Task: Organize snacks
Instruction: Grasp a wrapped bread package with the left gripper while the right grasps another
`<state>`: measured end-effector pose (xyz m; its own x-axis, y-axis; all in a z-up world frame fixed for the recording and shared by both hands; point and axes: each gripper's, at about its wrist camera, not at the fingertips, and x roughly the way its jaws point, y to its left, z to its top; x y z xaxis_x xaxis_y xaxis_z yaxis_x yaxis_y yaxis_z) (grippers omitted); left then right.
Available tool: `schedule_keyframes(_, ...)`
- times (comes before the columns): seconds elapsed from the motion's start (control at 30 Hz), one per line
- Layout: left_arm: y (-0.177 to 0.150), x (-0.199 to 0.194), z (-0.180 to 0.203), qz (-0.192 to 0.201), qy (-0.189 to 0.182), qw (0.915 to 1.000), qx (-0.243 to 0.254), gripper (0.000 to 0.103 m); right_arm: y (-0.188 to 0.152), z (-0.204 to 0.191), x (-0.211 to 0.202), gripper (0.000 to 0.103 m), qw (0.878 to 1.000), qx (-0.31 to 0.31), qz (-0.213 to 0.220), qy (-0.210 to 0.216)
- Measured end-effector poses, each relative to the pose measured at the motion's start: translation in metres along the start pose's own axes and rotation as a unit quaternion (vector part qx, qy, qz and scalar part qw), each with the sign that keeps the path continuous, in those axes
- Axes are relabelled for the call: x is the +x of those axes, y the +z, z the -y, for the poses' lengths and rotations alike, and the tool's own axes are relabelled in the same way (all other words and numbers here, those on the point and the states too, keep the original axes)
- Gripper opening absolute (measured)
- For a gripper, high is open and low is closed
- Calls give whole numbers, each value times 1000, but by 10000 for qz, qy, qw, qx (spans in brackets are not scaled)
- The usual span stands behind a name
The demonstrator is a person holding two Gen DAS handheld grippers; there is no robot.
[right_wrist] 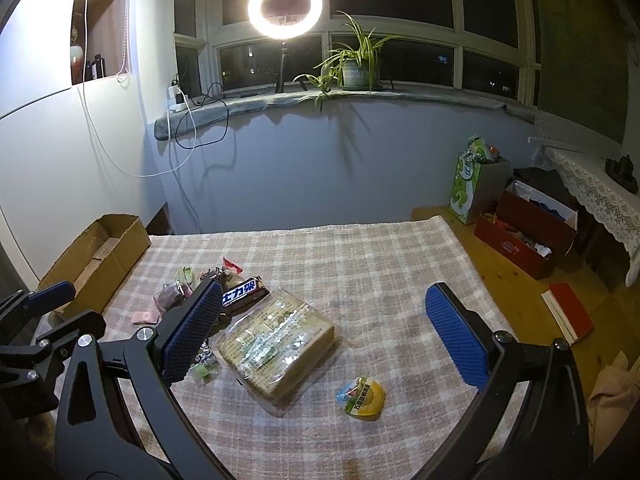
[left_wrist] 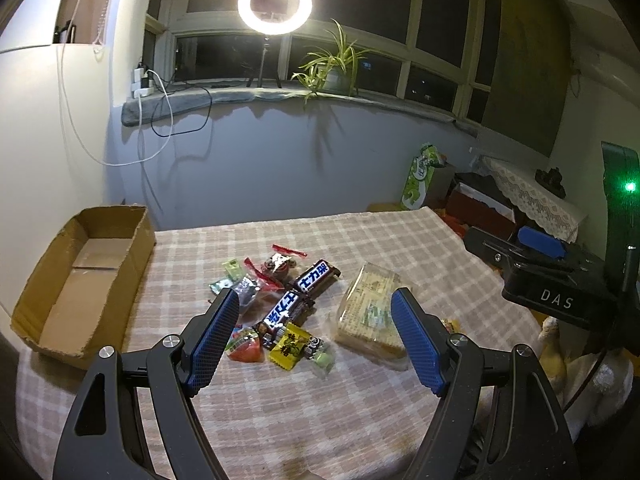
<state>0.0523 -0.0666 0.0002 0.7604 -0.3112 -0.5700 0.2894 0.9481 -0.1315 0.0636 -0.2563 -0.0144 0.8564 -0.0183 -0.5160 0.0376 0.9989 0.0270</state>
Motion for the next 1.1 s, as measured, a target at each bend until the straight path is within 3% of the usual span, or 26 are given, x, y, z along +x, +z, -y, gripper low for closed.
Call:
schedule_keyframes(0.3, 1, 14, -3, -130, -115, 9998, -39, 78, -2, -1, 9, 103, 9999, 15, -112, 46)
schedule_keyframes(0.43, 1, 31, -6, -343, -361, 9987, -127, 75, -7, 6, 21, 102, 9989, 168, -297, 328)
schedule_keyframes(0.6, -3, 65, -12, -803, -884, 9919, -436, 67, -19, 28, 52, 83, 9883, 758, -957, 919)
schedule_keyframes(0.73, -9, 93, -18, -1198, -1279, 9816, -756, 54, -33, 43, 78, 72, 9737, 1213, -1427, 1301)
schedule_keyframes(0.87, -14, 116, -18, -1497, -1526, 9725, -929, 48, -44, 49, 98, 62, 9599, 1463, -1780, 1598)
schedule_keyframes(1.1, -16, 136, -10, -1737, -1685, 9665, -855, 41, -56, 45, 121, 50, 9401, 1724, -2254, 1889)
